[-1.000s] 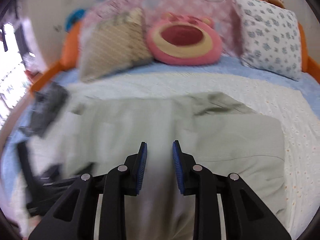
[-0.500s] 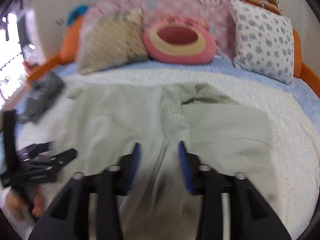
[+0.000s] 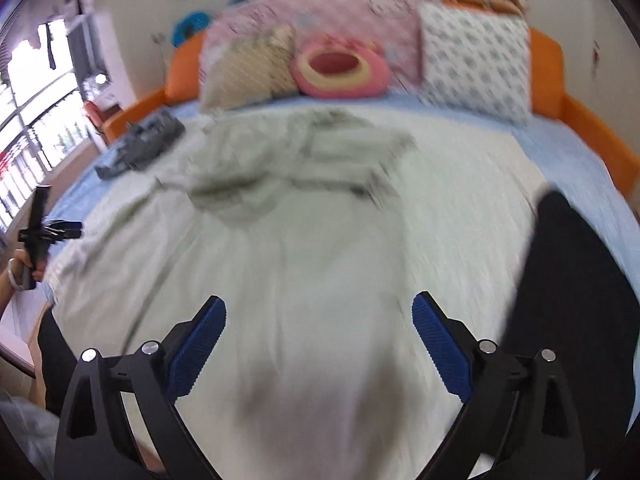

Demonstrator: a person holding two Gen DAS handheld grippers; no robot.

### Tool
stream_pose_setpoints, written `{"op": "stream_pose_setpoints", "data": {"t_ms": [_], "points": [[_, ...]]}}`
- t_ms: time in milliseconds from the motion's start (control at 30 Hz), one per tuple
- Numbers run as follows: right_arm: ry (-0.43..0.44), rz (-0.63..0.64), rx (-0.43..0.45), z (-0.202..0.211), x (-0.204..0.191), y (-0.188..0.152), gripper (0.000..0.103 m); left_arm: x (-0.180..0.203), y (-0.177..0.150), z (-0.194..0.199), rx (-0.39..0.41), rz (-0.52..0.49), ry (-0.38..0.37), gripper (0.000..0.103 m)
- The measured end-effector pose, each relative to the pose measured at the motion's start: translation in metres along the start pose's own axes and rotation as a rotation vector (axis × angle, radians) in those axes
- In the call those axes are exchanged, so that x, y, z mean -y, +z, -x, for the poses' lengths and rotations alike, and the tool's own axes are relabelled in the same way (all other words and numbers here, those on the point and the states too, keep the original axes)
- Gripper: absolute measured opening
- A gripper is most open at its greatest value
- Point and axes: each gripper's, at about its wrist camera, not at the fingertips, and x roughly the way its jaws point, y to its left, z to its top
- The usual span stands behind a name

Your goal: Fold large clothes

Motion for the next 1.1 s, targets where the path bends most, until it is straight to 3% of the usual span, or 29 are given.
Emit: {"op": "stream_pose_setpoints", "data": {"t_ms": [167,300,500,600,733,867,1000,1100], "points": [[-0.02,-0.048,-0.14,-0.001,0.011,-0.049,0.093,-0.01,-0.047,0.003,-0.041,0.068,-0.061,0.099],[-0.061,-0.03,-0.208,-0.009,0.007,-0.08,0.093,-0.003,-0.068,-0.008,-0.098,0.07,-0.048,0.099],[0.015,-0.094,-0.268,-0.02,0.005,-0.109,0.093,0.022,-0.083,-0.011,-0.134,0.03,-0.094,0.099],[0.064,-0.072,-0.277,-0.02,-0.004,-0.115,0.093,0.034,-0.091,-0.014,-0.166,-0.005,-0.096,0.099],[-0.017,-0.068,-0.347,-0.033,0.0,-0.119,0.093,0.035,-0.092,-0.018,-0.19,-0.035,-0.062,0.099],[0.034,-0.124,-0.362,-0.038,0.003,-0.12,0.094,0.027,-0.096,-0.021,-0.24,0.0,-0.112,0.099],[0.124,-0.133,-0.346,-0.033,-0.007,-0.116,0.094,0.028,-0.101,-0.024,-0.28,-0.005,-0.1,0.099],[0.165,-0.169,-0.36,-0.036,-0.002,-0.113,0.094,0.026,-0.1,-0.022,-0.303,0.036,-0.132,0.099]]}}
